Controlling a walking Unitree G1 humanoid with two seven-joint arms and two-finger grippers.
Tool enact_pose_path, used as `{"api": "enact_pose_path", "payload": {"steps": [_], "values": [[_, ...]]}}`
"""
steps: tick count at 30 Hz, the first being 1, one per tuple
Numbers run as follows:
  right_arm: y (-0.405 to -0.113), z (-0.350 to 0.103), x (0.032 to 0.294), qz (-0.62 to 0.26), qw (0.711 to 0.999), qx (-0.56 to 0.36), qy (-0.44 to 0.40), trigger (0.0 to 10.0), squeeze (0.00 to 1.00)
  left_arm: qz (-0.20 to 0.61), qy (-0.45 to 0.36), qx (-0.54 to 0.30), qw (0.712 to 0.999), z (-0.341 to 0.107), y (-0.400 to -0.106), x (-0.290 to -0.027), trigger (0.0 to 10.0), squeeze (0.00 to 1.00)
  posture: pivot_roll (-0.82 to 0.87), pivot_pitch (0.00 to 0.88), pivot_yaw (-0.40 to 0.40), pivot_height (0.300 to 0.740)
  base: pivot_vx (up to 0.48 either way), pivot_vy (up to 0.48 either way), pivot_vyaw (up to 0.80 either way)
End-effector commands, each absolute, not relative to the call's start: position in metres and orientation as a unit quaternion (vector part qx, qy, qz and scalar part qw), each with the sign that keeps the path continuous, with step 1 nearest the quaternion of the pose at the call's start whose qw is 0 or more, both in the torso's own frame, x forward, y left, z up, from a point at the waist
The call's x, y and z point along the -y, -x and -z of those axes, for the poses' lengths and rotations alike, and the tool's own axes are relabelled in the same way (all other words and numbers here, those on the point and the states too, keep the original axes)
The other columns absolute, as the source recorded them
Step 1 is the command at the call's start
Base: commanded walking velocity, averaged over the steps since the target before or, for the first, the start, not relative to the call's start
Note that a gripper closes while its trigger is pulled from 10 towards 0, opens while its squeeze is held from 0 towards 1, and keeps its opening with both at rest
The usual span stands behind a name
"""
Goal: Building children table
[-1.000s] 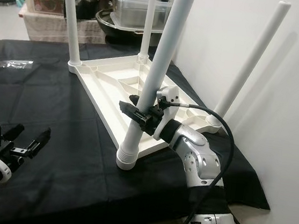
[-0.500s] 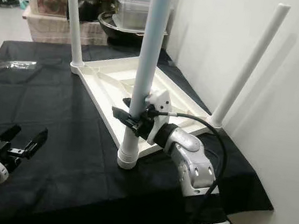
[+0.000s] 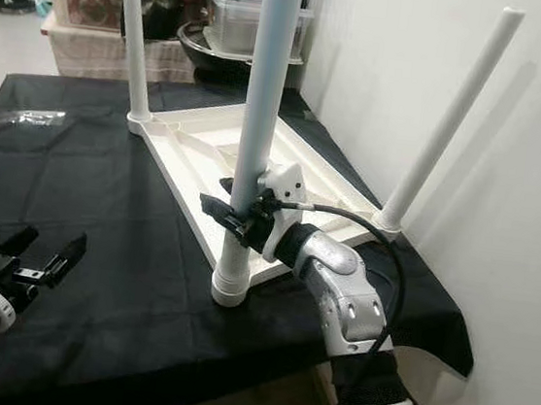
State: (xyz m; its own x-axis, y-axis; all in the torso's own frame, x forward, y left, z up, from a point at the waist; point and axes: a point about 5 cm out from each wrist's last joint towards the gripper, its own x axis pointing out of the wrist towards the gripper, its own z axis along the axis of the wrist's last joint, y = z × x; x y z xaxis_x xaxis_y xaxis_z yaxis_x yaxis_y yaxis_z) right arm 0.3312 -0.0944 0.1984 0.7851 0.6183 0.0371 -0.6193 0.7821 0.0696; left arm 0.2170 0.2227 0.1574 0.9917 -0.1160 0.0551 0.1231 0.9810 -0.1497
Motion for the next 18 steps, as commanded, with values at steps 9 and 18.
{"api": "enact_pose_path", "payload": {"steps": [9, 18], "values": [[-0.33, -0.14, 0.117, -0.057, 0.993, -0.1, -0.014, 0.0, 0.0, 0.046, 0.073, 0.013, 0.996, -0.152, -0.217, -0.224, 10.0, 0.0, -0.01, 0.0, -0.086, 0.74, 0.0, 0.0, 0.0], [-0.332, -0.14, 0.113, 0.002, 0.995, -0.1, 0.009, 0.0, 0.0, 0.038, 0.073, 0.015, 0.996, -0.153, -0.218, -0.224, 10.0, 0.0, 0.0, 0.0, -0.095, 0.74, 0.0, 0.0, 0.0]]}}
